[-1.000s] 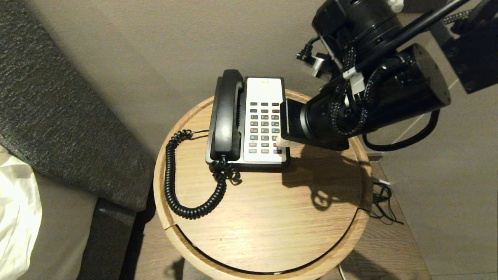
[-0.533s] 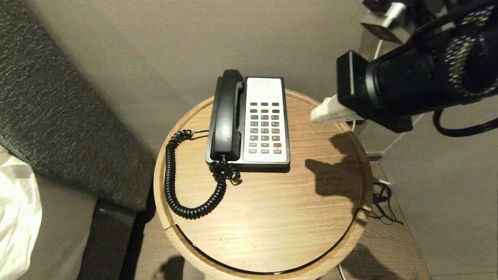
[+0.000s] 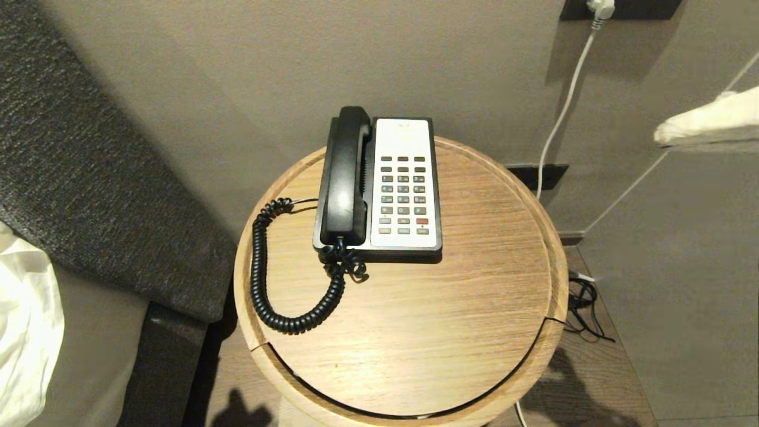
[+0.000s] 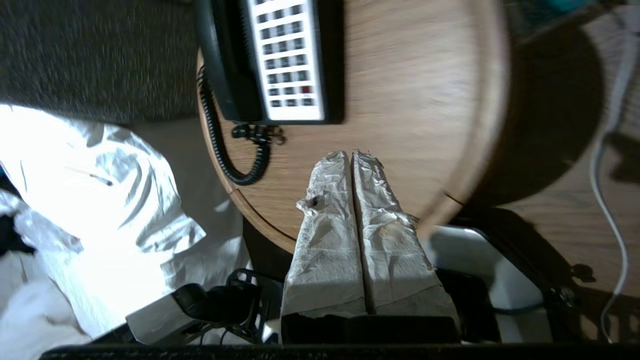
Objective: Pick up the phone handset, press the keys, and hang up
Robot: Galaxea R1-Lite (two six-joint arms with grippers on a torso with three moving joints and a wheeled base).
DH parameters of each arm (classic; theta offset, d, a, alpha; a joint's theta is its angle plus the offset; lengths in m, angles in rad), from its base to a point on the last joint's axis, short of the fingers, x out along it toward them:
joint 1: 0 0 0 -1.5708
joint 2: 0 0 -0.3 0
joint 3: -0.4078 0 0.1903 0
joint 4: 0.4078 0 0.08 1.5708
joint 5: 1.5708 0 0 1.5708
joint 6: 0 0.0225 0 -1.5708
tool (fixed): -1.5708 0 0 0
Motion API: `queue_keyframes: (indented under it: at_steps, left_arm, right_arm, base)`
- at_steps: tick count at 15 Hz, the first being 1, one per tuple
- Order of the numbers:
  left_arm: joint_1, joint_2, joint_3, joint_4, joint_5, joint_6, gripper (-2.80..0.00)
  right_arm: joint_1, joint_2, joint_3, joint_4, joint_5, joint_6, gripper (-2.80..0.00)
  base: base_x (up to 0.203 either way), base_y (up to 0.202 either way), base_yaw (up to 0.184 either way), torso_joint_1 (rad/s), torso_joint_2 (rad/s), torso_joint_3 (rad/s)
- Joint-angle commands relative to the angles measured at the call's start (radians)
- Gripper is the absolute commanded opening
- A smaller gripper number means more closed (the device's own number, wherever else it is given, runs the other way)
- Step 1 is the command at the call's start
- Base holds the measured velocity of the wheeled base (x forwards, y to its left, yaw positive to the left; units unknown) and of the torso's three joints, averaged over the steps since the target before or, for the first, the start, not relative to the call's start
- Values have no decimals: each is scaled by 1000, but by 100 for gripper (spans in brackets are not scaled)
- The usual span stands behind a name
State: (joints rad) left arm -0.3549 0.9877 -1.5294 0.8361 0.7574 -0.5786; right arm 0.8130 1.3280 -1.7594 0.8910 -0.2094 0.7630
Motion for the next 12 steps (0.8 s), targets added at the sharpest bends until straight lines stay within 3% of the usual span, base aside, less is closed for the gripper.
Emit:
queue_keyframes:
  at_steps: [1,4,7,10,12]
  left_arm:
    - [73,-161,153,3,4,-5,-280]
    - [159,-343,374,-15,-5,-5,-280]
    - [251,-509,519,-31,-43,-3,-280]
    - [351,-652,629,-26,-138,18,-280]
    - [396,-723,683,-34,-227,64,-280]
  right_arm:
    - [-70,-204,76,25,-7,13,-280]
    - [-184,-391,156,85,0,15,-280]
    - [-320,-545,187,187,16,16,-280]
    - [-415,-659,201,276,57,17,-280]
    - [-450,-723,216,321,63,17,-280]
  base:
    - [0,0,0,0,0,0]
    - [0,0,0,0,0,0]
    - [0,0,0,0,0,0]
    - [0,0,0,0,0,0]
    - [0,0,0,0,0,0]
